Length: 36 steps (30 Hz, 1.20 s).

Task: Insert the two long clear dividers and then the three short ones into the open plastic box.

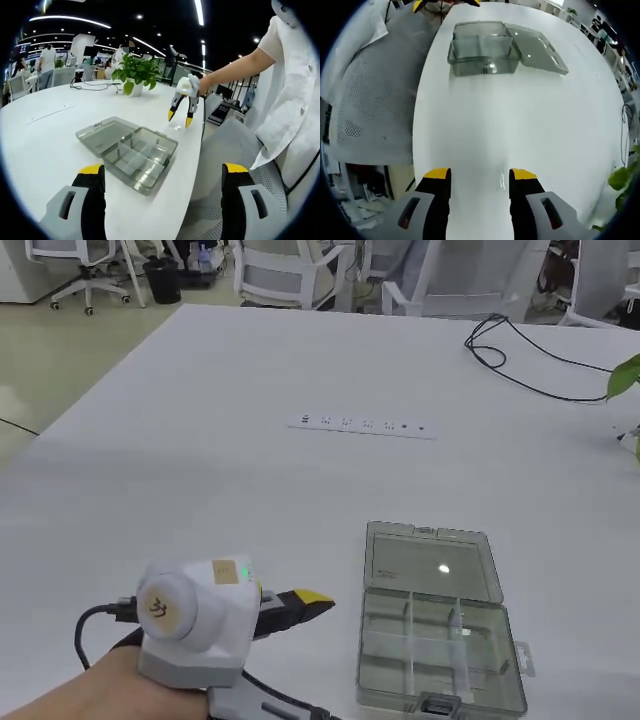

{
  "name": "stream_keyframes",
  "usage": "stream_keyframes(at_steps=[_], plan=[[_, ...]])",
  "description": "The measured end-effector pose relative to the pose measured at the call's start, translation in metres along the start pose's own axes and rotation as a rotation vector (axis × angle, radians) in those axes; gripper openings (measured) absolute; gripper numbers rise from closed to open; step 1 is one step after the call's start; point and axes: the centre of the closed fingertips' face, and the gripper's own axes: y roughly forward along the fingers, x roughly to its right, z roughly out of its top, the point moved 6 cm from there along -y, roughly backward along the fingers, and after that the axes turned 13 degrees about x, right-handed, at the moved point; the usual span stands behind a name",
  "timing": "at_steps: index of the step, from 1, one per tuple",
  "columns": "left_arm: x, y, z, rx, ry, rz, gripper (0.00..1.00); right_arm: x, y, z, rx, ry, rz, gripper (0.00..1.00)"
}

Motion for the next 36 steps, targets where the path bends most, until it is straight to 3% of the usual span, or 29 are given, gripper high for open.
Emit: stream_keyframes(at_steps=[11, 23, 25, 36], plan=[[-0.002, 0.000, -0.001, -0.005, -0.008, 0.004, 0.99, 0.004, 0.010, -0.013, -0.073, -0.068, 0.019, 0.46], [-0.003, 0.001, -0.001, -0.003, -0.007, 0.002, 0.98, 0.007, 0.009, -0.015, -0.070, -0.076, -0.012, 0.39], [-0.002, 0.001, -0.001, -0.001, -0.007, 0.001, 0.98, 0.007, 0.009, -0.015, -0.072, -0.075, -0.014, 0.33], [-0.001, -0.001, 0.001, 0.002, -0.004, 0.003, 0.98, 0.006, 0.008, -0.014, -0.090, -0.076, -0.027, 0.33]])
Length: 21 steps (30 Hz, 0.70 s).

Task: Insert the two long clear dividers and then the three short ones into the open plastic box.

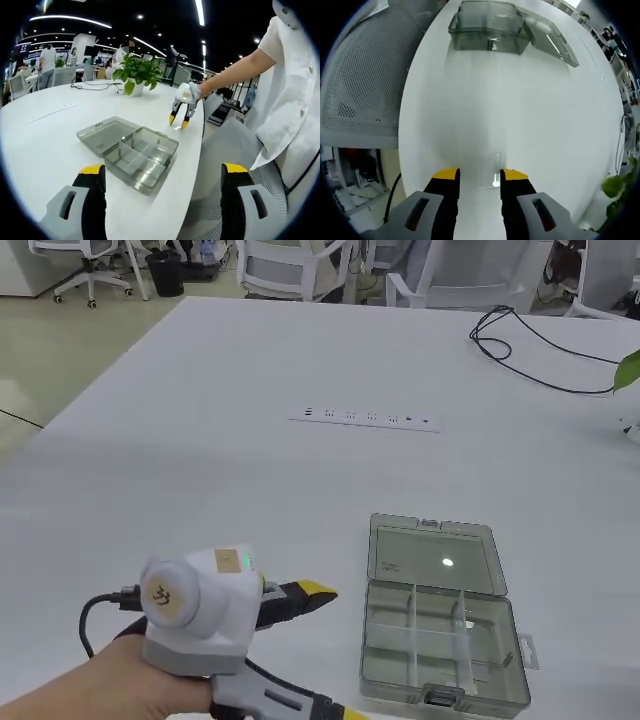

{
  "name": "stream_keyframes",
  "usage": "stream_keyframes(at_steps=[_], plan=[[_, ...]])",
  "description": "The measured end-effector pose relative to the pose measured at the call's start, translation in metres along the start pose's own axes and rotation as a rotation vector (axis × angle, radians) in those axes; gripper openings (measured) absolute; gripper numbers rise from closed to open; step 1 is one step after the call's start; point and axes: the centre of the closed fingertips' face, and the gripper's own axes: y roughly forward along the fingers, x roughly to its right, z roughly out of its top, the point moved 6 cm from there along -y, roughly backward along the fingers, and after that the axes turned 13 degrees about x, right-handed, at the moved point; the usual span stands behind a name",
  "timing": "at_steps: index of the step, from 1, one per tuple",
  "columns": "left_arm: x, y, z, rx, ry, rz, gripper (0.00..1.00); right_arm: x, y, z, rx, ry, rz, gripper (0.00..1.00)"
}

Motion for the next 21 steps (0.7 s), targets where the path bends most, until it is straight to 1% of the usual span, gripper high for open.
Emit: stream_keyframes(at_steps=[3, 5, 7, 9, 11, 12, 14, 15, 17, 19, 20, 21], plan=[[0.000, -0.001, 0.002, 0.004, 0.001, 0.004, 0.98, -0.001, -0.002, 0.002, 0.013, 0.016, -0.019, 0.33], [-0.001, -0.002, 0.004, 0.013, -0.003, 0.008, 0.98, -0.001, -0.005, 0.008, 0.041, 0.024, -0.037, 0.33], [-0.001, -0.002, 0.005, 0.015, -0.003, 0.011, 0.98, -0.001, -0.008, 0.014, 0.058, 0.029, -0.057, 0.33], [-0.001, -0.001, 0.006, 0.016, -0.007, 0.014, 0.97, 0.000, -0.014, 0.025, 0.098, 0.041, -0.091, 0.33], [-0.002, 0.000, 0.008, 0.020, -0.013, 0.022, 0.96, 0.001, -0.018, 0.033, 0.116, 0.047, -0.116, 0.33], [-0.003, 0.001, 0.010, 0.027, -0.017, 0.025, 0.95, 0.001, -0.020, 0.038, 0.129, 0.044, -0.126, 0.33], [-0.002, 0.005, 0.017, 0.061, -0.035, 0.031, 0.95, 0.003, -0.028, 0.053, 0.163, 0.046, -0.162, 0.33], [-0.002, 0.006, 0.019, 0.069, -0.039, 0.034, 0.95, 0.003, -0.031, 0.058, 0.172, 0.046, -0.171, 0.33], [-0.003, 0.009, 0.024, 0.082, -0.049, 0.040, 0.93, 0.004, -0.040, 0.073, 0.200, 0.045, -0.205, 0.33], [-0.001, 0.013, 0.031, 0.103, -0.061, 0.040, 0.92, 0.003, -0.047, 0.086, 0.220, 0.044, -0.219, 0.33], [-0.001, 0.016, 0.034, 0.110, -0.076, 0.045, 0.91, 0.003, -0.051, 0.095, 0.238, 0.041, -0.233, 0.33], [-0.001, 0.018, 0.036, 0.111, -0.081, 0.047, 0.89, 0.003, -0.054, 0.101, 0.245, 0.040, -0.238, 0.33]])
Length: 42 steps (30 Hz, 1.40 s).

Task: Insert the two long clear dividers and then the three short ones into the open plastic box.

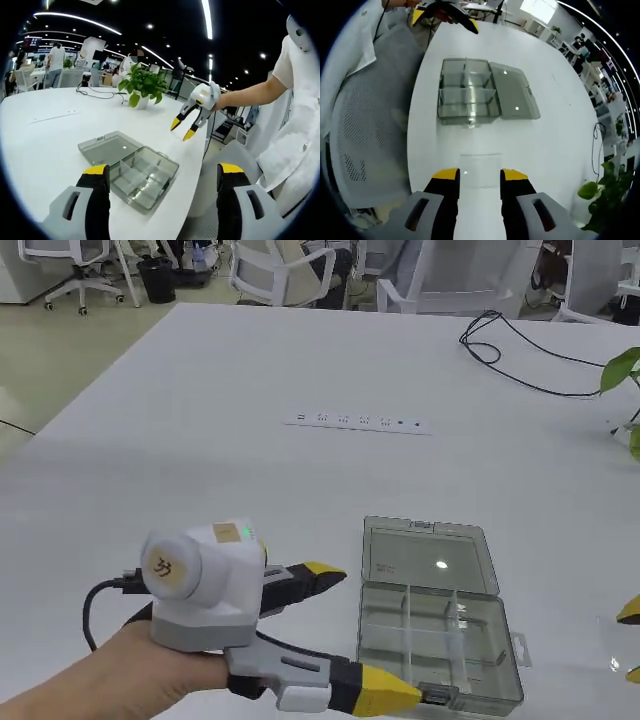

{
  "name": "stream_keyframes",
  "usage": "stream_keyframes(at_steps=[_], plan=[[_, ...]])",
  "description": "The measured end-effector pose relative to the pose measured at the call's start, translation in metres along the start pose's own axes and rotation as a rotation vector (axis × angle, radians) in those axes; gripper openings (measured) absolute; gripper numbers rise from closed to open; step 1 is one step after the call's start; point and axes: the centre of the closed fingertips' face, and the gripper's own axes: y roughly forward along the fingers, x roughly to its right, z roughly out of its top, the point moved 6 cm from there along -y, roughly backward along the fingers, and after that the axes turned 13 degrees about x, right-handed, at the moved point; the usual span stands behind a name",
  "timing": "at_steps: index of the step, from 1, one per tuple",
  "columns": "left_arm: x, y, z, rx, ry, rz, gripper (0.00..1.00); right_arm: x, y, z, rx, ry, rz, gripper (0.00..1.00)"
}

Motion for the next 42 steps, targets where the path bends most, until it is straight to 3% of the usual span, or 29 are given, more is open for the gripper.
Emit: stream_keyframes(at_steps=[3, 6, 9, 10, 13, 15, 18, 21, 26, 37, 42], plan=[[0.003, 0.008, 0.007, 0.027, -0.036, 0.003, 0.86, -0.001, -0.004, 0.021, 0.027, -0.008, -0.017, 0.33], [0.006, 0.019, 0.017, 0.072, -0.116, 0.012, 0.83, -0.003, -0.007, 0.046, 0.061, -0.016, -0.033, 0.33], [0.009, 0.026, 0.022, 0.093, -0.177, 0.016, 0.78, 0.001, -0.006, 0.053, 0.072, -0.039, -0.038, 0.33], [0.011, 0.029, 0.025, 0.102, -0.192, 0.004, 0.77, -0.001, -0.006, 0.063, 0.080, -0.054, -0.038, 0.33], [0.013, 0.036, 0.027, 0.098, -0.238, 0.009, 0.70, -0.005, -0.008, 0.081, 0.089, -0.072, -0.039, 0.33], [0.016, 0.041, 0.027, 0.079, -0.302, 0.008, 0.65, -0.008, -0.008, 0.094, 0.099, -0.083, -0.041, 0.33], [0.019, 0.048, 0.030, 0.101, -0.306, -0.001, 0.58, -0.014, -0.007, 0.109, 0.102, -0.107, -0.037, 0.33], [0.025, 0.056, 0.028, 0.077, -0.347, -0.005, 0.54, -0.018, -0.006, 0.121, 0.097, -0.136, -0.040, 0.33], [0.032, 0.063, 0.022, 0.044, -0.421, 0.000, 0.43, -0.024, -0.005, 0.133, 0.100, -0.150, -0.036, 0.33], [0.032, 0.066, 0.018, 0.067, -0.543, 0.018, 0.14, -0.029, -0.004, 0.143, 0.094, -0.174, -0.034, 0.33], [0.035, 0.067, 0.018, 0.062, -0.581, 0.010, 0.09, -0.031, -0.003, 0.146, 0.093, -0.178, -0.028, 0.33]])
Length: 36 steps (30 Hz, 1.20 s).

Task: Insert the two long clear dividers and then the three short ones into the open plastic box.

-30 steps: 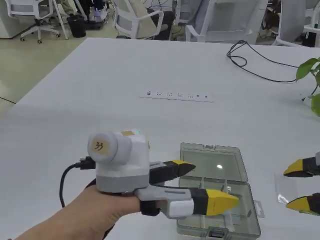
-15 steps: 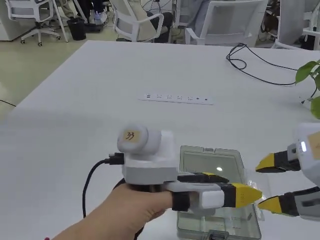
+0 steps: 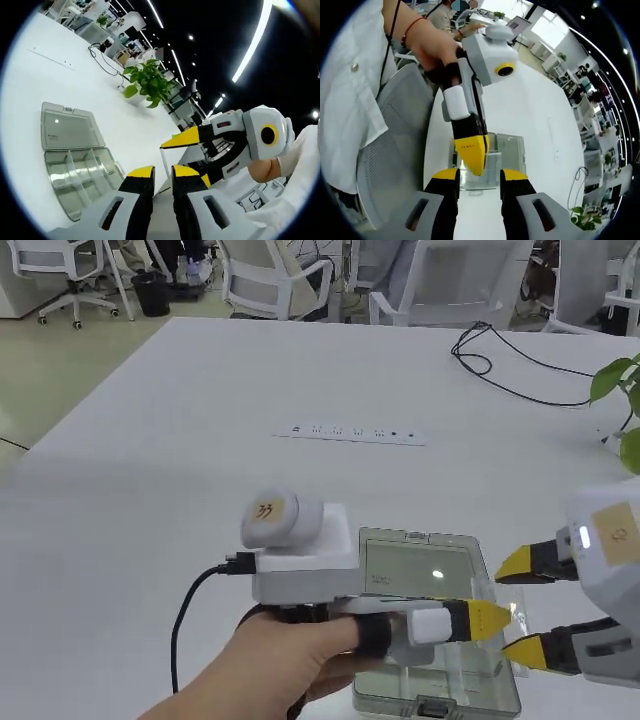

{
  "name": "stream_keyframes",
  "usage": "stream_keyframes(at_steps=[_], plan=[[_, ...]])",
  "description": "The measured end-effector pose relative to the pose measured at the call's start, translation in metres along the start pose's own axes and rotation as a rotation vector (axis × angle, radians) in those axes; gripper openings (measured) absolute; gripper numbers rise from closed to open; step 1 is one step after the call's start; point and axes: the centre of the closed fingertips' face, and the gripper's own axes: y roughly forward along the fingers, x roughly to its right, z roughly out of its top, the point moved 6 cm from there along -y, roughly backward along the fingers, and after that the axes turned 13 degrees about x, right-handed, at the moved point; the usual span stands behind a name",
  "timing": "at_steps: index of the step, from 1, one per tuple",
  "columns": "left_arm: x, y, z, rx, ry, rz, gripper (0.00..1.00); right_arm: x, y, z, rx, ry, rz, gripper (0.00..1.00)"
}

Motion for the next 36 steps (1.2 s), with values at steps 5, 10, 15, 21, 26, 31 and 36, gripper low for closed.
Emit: stream_keyframes(at_steps=[5, 10, 15, 21, 26, 31, 36], plan=[[0.001, 0.001, -0.001, -0.008, -0.014, -0.004, 0.03, -0.001, 0.001, 0.001, -0.007, -0.005, 0.003, 0.33], [0.002, 0.001, -0.003, -0.011, -0.026, -0.005, 0.00, -0.002, 0.001, 0.001, -0.015, -0.012, 0.004, 0.33], [0.003, 0.000, -0.004, -0.009, -0.050, -0.007, 0.00, -0.003, 0.001, 0.001, -0.012, -0.012, 0.007, 0.33], [0.003, 0.000, -0.005, -0.008, -0.058, 0.001, 0.00, -0.005, 0.001, 0.001, -0.012, -0.023, 0.010, 0.33], [0.001, -0.002, -0.007, -0.007, -0.076, 0.014, 0.00, -0.007, 0.003, 0.001, -0.015, -0.043, 0.015, 0.33], [0.000, -0.003, -0.007, -0.008, -0.062, 0.012, 0.00, -0.004, -0.001, 0.003, 0.000, -0.034, 0.007, 0.33], [0.001, -0.006, -0.007, -0.031, 0.021, -0.011, 0.00, 0.004, -0.009, 0.004, 0.078, 0.072, 0.014, 0.32]])
